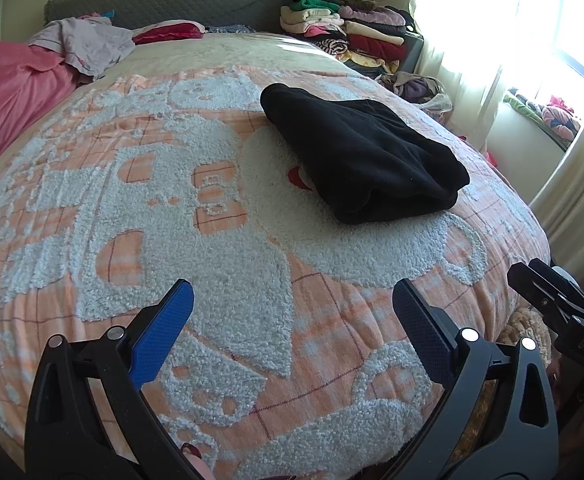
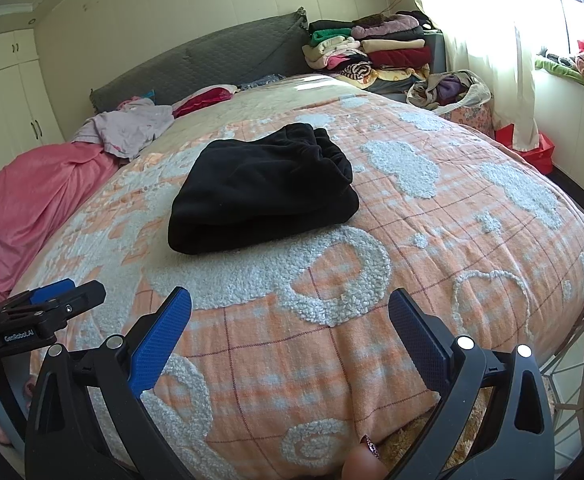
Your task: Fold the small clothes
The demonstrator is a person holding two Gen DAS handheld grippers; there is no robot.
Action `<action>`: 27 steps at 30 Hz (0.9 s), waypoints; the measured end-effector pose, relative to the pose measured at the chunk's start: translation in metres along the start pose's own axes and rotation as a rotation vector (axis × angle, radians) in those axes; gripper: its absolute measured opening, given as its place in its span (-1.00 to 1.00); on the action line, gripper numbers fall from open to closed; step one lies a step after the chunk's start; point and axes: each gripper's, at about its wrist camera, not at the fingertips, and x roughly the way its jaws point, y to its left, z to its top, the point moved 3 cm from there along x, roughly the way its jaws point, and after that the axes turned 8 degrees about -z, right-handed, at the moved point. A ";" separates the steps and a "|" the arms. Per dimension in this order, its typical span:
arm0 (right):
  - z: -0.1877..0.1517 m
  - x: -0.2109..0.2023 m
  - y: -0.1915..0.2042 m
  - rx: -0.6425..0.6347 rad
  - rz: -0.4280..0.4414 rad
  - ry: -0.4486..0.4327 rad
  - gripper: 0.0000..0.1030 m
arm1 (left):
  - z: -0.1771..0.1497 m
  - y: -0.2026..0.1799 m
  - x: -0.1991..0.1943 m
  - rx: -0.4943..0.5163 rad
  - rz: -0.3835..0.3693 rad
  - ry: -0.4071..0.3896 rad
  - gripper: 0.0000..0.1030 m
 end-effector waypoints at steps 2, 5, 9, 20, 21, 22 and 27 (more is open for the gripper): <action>0.000 0.000 0.000 0.003 0.001 0.000 0.91 | 0.000 0.000 0.000 0.001 0.002 -0.001 0.81; 0.000 0.000 0.000 0.001 0.000 0.002 0.91 | 0.000 -0.001 -0.001 0.003 0.003 -0.001 0.81; 0.000 -0.002 -0.002 0.004 -0.002 -0.001 0.91 | 0.000 -0.001 -0.001 0.008 0.005 -0.002 0.81; 0.000 -0.006 -0.005 0.009 -0.017 -0.005 0.91 | 0.000 -0.003 -0.002 0.017 0.010 -0.003 0.81; 0.000 -0.006 -0.005 0.010 -0.018 -0.005 0.91 | 0.000 -0.003 -0.001 0.019 0.013 -0.004 0.81; 0.001 -0.006 -0.006 0.012 -0.020 -0.004 0.91 | 0.000 -0.004 -0.001 0.023 0.017 -0.005 0.82; 0.001 -0.007 -0.010 0.028 -0.026 -0.004 0.91 | 0.000 -0.005 -0.003 0.031 0.015 -0.009 0.82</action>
